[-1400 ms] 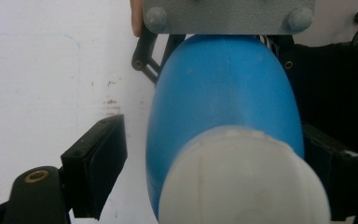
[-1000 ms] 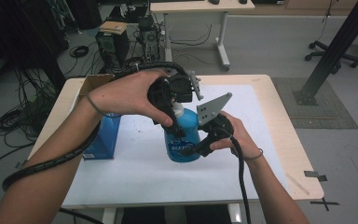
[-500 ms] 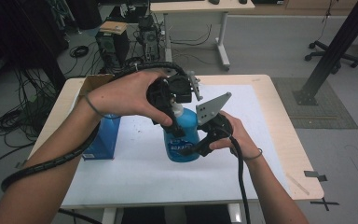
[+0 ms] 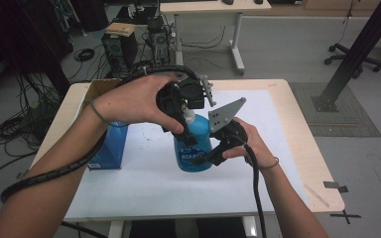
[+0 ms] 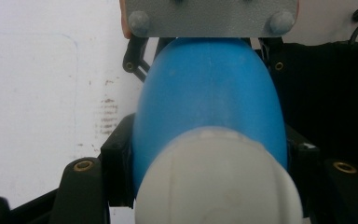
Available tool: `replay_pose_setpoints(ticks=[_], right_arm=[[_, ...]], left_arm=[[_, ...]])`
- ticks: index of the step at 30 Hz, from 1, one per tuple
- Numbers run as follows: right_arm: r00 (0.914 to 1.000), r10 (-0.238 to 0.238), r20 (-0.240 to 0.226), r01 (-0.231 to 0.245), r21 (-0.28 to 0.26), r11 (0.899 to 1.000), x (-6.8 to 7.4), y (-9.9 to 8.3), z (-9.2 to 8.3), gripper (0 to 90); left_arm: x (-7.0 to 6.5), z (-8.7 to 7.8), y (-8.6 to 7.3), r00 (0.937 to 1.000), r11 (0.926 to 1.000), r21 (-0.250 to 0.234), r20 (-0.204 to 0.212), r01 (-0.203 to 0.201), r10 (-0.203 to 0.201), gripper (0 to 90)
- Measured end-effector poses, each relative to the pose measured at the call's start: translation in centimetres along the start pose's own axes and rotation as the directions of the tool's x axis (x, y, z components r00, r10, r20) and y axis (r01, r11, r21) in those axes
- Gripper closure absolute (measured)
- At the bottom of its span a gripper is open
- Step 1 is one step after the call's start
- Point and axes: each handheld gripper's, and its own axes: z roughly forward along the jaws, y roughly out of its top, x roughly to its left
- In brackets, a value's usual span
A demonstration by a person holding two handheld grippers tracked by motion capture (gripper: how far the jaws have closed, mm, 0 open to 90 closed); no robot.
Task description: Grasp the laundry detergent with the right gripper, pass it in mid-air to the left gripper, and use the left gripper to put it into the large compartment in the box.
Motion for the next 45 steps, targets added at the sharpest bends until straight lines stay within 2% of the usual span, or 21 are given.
replay_pose_setpoints(ticks=[21,25,38,41,44,45], right_arm=[[0.9996,-0.011,0.025,0.012,-0.020,1.000,0.20,-0.06,0.10,41.1],[0.9995,-0.007,0.031,0.009,-0.052,0.999,0.22,-0.09,0.11,40.7],[0.9991,0.009,0.042,-0.006,-0.089,0.996,0.29,-0.33,0.17,39.1],[0.9984,0.010,0.056,-0.004,-0.101,0.995,0.38,-0.46,0.20,38.6],[0.9977,0.014,0.067,-0.007,-0.111,0.994,0.43,-0.53,0.24,37.1],[0.9977,0.014,0.067,-0.007,-0.111,0.994,0.43,-0.53,0.24,33.8]], left_arm=[[-0.40,-0.22,0.30,0.9997,0.9999,0.013,-0.023,0.001,0.000,37.9],[-0.44,-0.49,0.44,0.9996,0.9998,0.019,-0.030,-0.002,0.003,38.0],[-0.43,-0.49,0.58,0.9993,0.9996,0.027,-0.037,-0.002,0.003,38.0],[-0.38,-0.48,0.63,0.9993,0.9997,0.024,-0.038,0.001,0.000,38.0],[-0.36,-0.55,0.73,0.9993,0.9996,0.029,-0.037,0.001,0.000,38.0],[-0.37,-0.55,0.74,0.9993,0.9996,0.030,-0.036,0.001,0.000,38.0]])
